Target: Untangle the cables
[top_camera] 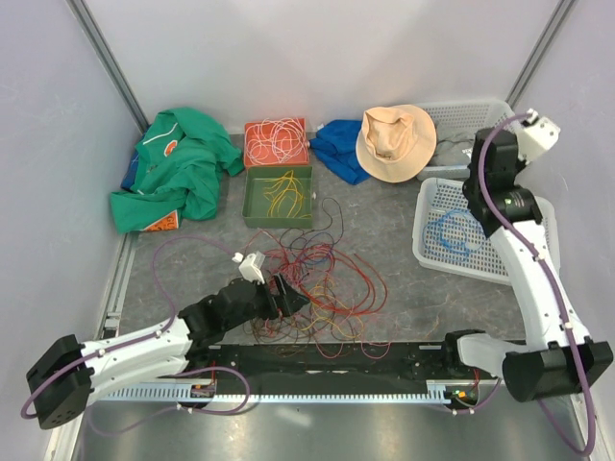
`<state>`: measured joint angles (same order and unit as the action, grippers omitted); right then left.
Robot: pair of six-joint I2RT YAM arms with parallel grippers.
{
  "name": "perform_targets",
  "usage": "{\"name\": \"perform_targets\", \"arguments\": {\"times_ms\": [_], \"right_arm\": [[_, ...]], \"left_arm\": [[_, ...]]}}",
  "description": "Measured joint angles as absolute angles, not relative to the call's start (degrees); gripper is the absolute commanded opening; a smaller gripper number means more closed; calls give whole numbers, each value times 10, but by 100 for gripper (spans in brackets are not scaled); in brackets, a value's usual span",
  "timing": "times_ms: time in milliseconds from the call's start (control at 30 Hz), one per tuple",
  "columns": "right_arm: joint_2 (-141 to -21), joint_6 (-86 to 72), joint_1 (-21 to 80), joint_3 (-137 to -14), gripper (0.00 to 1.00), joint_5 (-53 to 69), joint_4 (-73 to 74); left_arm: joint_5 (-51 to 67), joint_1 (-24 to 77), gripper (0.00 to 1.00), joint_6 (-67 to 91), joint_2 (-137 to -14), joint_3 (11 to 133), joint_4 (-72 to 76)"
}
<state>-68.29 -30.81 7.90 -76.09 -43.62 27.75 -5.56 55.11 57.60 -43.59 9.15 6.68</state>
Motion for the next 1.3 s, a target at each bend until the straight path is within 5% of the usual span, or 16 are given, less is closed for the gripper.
{"name": "perform_targets", "arguments": {"times_ms": [400, 433, 533, 700, 1000, 1300], "right_arm": [[-590, -446, 10, -541, 3, -388, 255], [-590, -452, 8, -523, 25, -385, 251], [-590, -465, 5, -470, 66, -373, 242], [-577, -461, 5, -444, 90, -343, 228], [-481, -429, 103, -519, 97, -340, 214], [-503, -309, 375, -516, 98, -284, 130]], "left_arm": [[-63, 551, 97, 590, -428, 79, 41], [-64, 551, 97, 591, -427, 78, 40], [-65, 551, 99, 592, -423, 74, 33], [-71, 551, 100, 592, -407, 74, 21], [-102, 552, 100, 589, -364, 87, -46], [-163, 552, 100, 561, -357, 190, -145]]}}
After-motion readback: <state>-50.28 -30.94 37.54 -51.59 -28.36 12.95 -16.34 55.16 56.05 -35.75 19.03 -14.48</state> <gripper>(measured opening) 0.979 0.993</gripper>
